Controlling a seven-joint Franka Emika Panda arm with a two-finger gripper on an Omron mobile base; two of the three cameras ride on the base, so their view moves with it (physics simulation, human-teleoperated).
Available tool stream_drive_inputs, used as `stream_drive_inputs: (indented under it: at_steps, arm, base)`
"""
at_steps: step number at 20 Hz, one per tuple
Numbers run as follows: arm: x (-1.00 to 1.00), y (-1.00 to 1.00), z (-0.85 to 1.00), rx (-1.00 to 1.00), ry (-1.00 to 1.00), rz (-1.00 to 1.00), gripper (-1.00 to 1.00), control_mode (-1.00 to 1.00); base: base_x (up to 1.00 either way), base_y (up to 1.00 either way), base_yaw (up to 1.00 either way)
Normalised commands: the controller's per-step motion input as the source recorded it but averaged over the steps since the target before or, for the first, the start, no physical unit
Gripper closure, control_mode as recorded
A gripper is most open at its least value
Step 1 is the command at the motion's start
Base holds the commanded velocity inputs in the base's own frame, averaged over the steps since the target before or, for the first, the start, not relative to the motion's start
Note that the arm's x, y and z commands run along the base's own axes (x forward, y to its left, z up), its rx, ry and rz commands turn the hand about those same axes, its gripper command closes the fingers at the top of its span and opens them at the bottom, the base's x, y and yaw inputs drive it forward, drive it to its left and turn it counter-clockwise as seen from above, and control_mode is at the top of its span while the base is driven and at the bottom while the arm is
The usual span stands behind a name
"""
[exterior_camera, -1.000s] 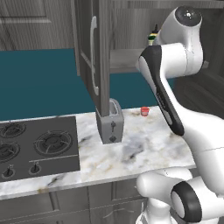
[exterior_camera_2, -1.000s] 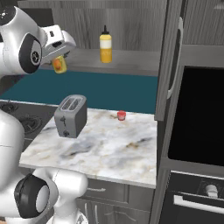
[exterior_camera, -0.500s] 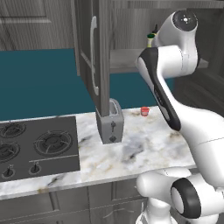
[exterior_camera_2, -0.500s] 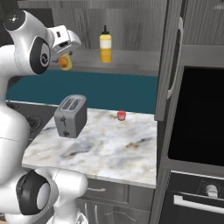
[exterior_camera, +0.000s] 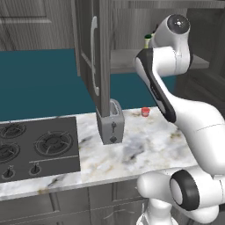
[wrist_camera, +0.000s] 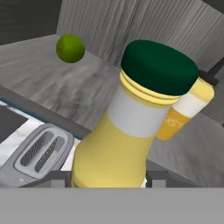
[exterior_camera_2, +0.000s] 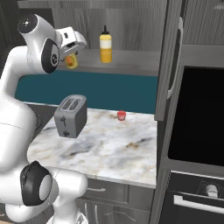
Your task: Pick the mustard and mustard from the counter and place them in the cabinet.
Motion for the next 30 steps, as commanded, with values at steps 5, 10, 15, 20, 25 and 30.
stream_drive_inputs:
  at_steps: [5, 10, 15, 20, 25, 30]
  arm:
    - [0.31, 0.00, -0.09, 0.00, 0.00, 0.00, 1.00, -1.00]
    - [0.32, 0.00, -0.14, 0.00, 0.00, 0.00, 1.00, -1.00]
    - [0.29, 0.00, -0.21, 0.00, 0.00, 0.00, 1.00, -1.00]
    - [0.27, 0.00, -0.19, 0.00, 0.00, 0.00, 1.00, -1.00]
    - [0.18, 0.00, -0.03, 0.00, -0.01, 0.00, 1.00, -1.00]
    - [0.15, 0.00, 0.00, 0.00, -0.05, 0.01, 1.00, -1.00]
  base:
    - [0.00, 0.00, 0.00]
    - [0.00, 0.00, 0.00]
    - [0.00, 0.00, 0.00]
    - [0.00, 0.00, 0.00]
    - [0.00, 0.00, 0.00]
    - [0.00, 0.00, 0.00]
